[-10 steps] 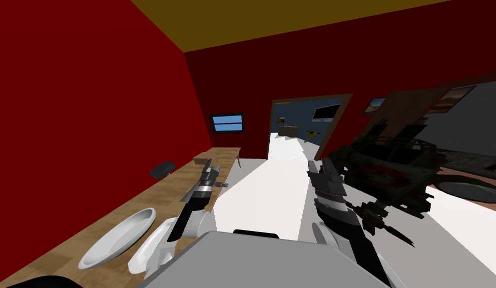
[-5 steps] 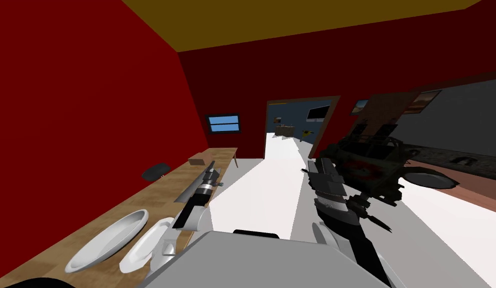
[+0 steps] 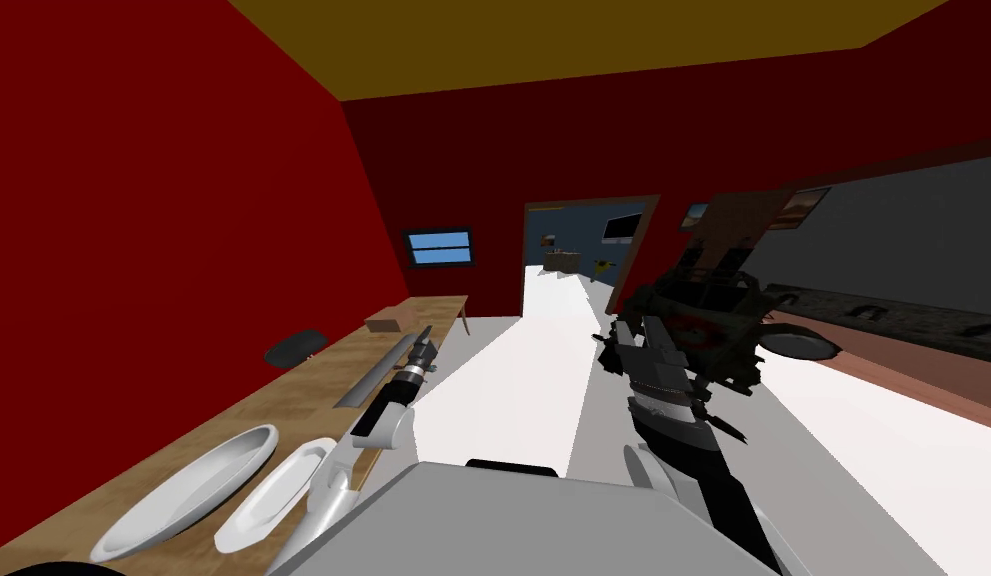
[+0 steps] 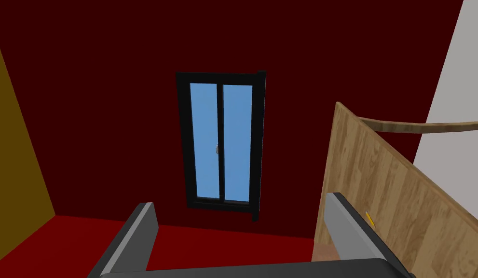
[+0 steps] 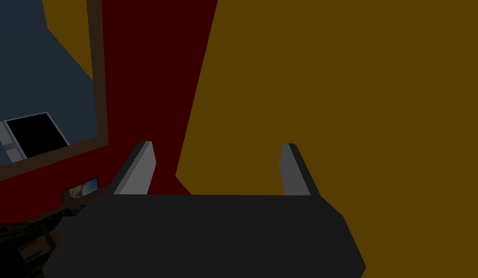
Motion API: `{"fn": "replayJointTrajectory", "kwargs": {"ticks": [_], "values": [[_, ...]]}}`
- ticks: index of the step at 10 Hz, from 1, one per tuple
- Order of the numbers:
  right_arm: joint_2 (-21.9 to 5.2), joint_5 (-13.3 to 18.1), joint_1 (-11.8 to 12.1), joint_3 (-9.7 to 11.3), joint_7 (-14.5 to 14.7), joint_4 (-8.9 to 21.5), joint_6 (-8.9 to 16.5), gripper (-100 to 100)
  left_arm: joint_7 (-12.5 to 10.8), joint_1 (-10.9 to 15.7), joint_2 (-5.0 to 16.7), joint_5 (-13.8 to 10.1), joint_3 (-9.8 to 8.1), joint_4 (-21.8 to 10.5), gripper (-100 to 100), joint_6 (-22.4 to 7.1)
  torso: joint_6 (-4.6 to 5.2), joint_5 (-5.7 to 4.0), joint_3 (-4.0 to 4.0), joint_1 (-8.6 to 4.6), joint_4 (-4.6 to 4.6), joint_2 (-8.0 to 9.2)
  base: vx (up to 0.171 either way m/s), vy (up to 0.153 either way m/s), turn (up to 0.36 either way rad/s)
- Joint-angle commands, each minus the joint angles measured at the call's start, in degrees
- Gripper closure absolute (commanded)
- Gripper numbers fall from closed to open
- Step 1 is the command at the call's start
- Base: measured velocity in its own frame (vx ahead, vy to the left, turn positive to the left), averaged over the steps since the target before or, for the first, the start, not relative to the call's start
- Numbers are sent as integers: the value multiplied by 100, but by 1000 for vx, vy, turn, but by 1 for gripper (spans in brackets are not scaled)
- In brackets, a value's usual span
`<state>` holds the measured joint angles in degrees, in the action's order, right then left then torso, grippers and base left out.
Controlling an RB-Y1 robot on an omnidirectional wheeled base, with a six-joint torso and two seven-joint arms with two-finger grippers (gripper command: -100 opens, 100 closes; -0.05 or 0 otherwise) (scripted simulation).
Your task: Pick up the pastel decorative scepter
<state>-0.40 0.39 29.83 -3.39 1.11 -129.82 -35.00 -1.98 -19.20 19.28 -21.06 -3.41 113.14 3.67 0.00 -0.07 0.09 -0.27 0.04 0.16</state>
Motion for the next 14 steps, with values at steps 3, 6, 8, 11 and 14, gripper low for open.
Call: {"fn": "replayJointTrajectory", "kwargs": {"ticks": [3, 6, 8, 11, 14], "values": [[0, 0, 0, 0, 0, 0, 0, 0, 114, 117, 151, -217, -59, -183, -100, -448, -1, 2, -1, 10, 0, -2, -22, -51, -51], [0, 0, 0, 0, 0, 0, 0, 0, 274, 330, 475, -621, -110, -673, -100, -1014, 0, 3, -7, 13, -3, -12, -2, -47, -88], [-1, 0, 1, -1, 0, 0, 0, 0, 366, 433, 689, -877, -109, -985, -100, -1416, -1, 4, -8, 21, -3, -13, 7, -16, -85], [-1, 0, 1, -1, 0, 0, 0, 0, 445, 504, 904, -1120, -81, -1318, -100, -1768, -3, 8, -10, 42, -4, -17, 20, 25, -38], [-2, 0, 1, -2, 0, 0, 0, 0, 513, 548, 1119, -1352, -29, -1628, -100, -2097, -3, 10, -11, 51, -4, -20, 23, 51, -38]]}}
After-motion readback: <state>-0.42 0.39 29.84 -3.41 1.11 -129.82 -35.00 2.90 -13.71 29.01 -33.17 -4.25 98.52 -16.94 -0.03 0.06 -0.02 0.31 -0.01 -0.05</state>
